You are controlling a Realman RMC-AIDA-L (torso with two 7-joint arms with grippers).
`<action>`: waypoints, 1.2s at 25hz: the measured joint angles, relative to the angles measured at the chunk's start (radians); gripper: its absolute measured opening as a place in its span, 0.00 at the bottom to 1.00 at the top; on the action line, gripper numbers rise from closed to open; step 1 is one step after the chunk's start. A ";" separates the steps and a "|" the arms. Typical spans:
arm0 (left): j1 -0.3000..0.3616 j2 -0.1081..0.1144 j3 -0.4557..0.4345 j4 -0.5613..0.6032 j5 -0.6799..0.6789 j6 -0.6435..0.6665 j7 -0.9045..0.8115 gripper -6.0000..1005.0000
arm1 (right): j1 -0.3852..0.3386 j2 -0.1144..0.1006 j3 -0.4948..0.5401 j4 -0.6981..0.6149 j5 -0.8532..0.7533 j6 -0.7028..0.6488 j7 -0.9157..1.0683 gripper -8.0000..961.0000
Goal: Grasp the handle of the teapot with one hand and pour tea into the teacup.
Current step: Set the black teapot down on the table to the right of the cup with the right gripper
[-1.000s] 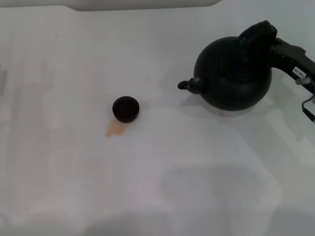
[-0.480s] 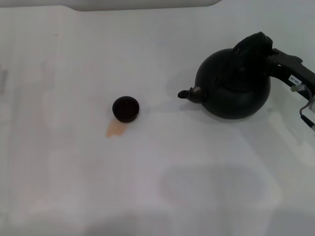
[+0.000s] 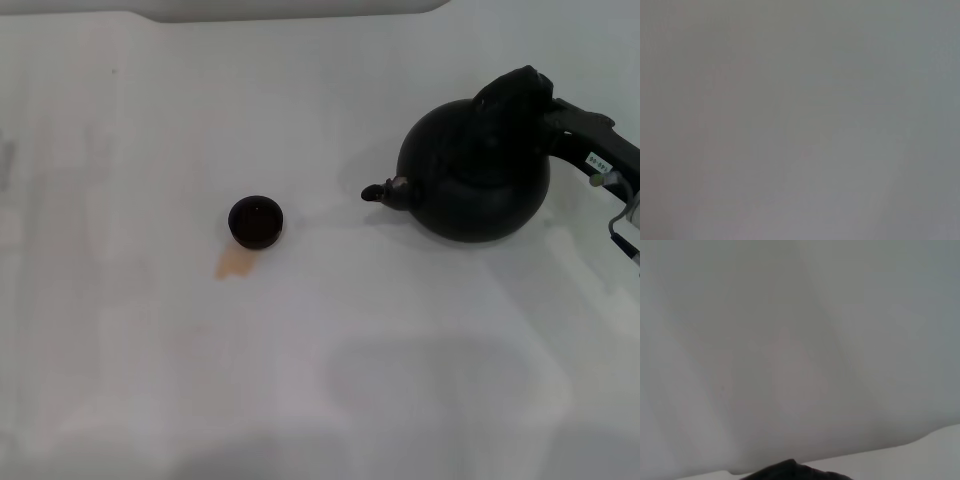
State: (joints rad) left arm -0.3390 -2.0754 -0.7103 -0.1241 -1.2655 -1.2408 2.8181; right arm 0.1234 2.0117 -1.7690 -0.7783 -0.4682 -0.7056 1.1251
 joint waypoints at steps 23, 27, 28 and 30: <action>0.004 0.000 0.000 0.000 0.003 -0.005 -0.001 0.87 | 0.005 -0.001 0.001 0.019 -0.009 0.002 -0.019 0.34; 0.001 0.000 0.000 0.000 0.003 -0.005 -0.001 0.87 | 0.010 0.001 0.007 0.026 -0.009 0.005 -0.015 0.35; 0.001 0.000 0.000 0.000 0.003 -0.005 -0.001 0.87 | 0.010 0.001 0.008 0.027 -0.008 0.006 -0.015 0.35; 0.001 0.000 0.000 0.000 0.003 -0.005 -0.001 0.87 | 0.010 0.001 0.008 0.027 -0.008 0.006 -0.016 0.35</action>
State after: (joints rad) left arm -0.3384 -2.0754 -0.7103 -0.1242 -1.2622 -1.2457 2.8169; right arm 0.1336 2.0125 -1.7611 -0.7509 -0.4764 -0.6997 1.1095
